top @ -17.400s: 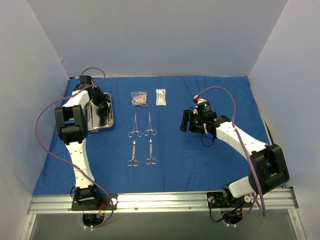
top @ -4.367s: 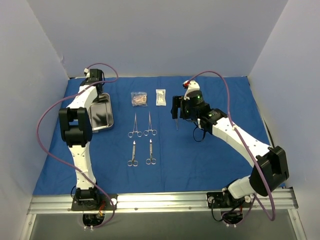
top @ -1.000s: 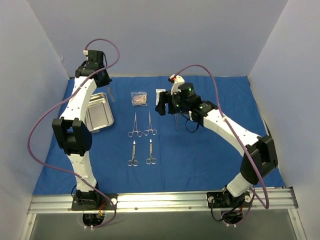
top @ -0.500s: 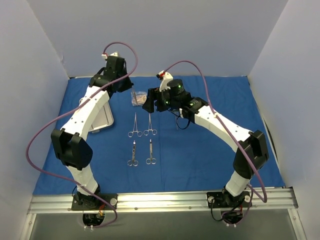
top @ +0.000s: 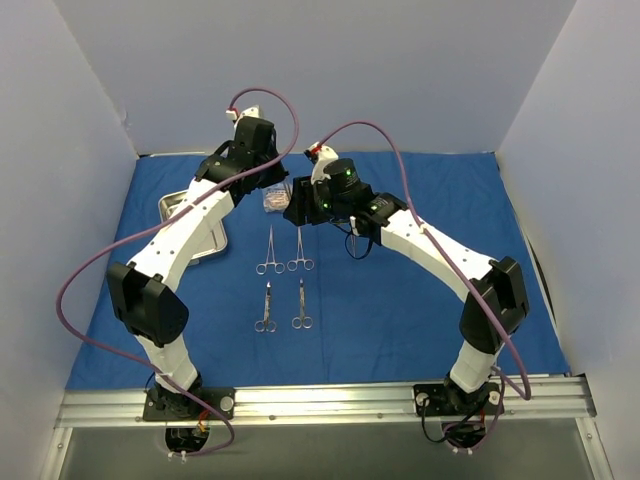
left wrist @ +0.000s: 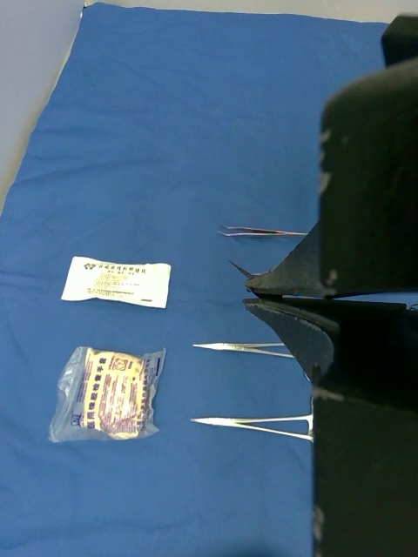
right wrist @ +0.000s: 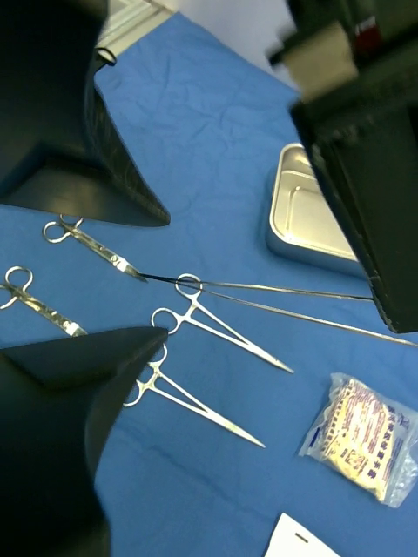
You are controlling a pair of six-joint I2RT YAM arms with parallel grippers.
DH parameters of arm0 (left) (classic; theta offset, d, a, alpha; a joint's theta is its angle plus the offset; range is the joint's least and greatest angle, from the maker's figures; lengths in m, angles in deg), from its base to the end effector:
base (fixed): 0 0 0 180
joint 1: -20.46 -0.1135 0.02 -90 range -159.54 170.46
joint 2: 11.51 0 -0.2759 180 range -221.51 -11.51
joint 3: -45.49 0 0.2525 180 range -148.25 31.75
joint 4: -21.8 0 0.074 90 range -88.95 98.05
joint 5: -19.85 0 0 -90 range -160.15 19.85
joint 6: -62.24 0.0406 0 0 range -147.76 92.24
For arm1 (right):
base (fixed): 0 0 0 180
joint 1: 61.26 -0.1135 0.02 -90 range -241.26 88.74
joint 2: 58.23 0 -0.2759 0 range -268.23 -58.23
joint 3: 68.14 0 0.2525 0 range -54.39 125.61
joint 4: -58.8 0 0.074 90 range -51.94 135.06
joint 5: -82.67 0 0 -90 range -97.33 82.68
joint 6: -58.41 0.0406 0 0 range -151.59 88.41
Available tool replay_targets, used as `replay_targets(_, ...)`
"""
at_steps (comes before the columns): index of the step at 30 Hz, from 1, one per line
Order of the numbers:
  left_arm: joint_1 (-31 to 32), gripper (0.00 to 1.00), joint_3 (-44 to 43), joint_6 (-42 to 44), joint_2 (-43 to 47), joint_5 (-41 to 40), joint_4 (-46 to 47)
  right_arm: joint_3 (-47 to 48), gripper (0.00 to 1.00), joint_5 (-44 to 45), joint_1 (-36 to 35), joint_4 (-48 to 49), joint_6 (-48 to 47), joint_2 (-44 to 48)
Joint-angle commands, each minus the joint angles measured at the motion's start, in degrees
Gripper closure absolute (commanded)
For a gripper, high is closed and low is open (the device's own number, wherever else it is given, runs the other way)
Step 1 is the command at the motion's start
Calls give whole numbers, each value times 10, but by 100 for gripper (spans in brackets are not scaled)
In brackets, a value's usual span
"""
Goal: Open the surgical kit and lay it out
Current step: Place the medical item in the surgical kit.
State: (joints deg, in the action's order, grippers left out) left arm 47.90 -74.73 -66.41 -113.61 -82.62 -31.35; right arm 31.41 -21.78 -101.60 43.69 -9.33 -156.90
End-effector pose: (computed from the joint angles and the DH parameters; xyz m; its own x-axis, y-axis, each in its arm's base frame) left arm 0.3687 -0.1816 0.3966 -0.5809 -0.3855 -0.7169 -0.0893 0.9056 -0.4146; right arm 0.3165 0.2821 0.3623 -0.4807 0.0730 -0.8738 -0.6798 0.5985 0.4240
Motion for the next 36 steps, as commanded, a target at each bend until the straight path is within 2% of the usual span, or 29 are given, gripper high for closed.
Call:
replay_targets(1,9,98,-3,-2,31,-13,27,29,59,20,-4,-9,-2,-7)
replay_targets(9,20,98,0,6,33,-20,20,29,82,24,-4,0,-5,-11)
replay_targets(13,26,98,-3,10,31,-30,13,28,100,32,-3,-1,-6,-11)
replay_targets(19,29,95,-8,17,29,-41,6,19,100,42,-3,-7,-6,-6)
replay_targets(22,28,77,-11,24,31,-55,-1,12,100,53,-3,-12,-6,-1)
replay_targets(23,27,67,-13,26,32,-58,-2,8,100,64,-3,-16,-6,0)
replay_targets(26,24,53,-20,38,37,-63,-2,-3,100,84,-2,-33,-13,4)
replay_targets(31,16,20,-15,46,51,-63,-2,-53,100,135,15,-71,-13,12)
replay_targets(34,3,6,6,51,69,-71,1,-101,100,174,36,-83,-13,25)
replay_targets(36,-7,3,25,53,81,-72,6,-127,100,188,58,-84,-13,35)
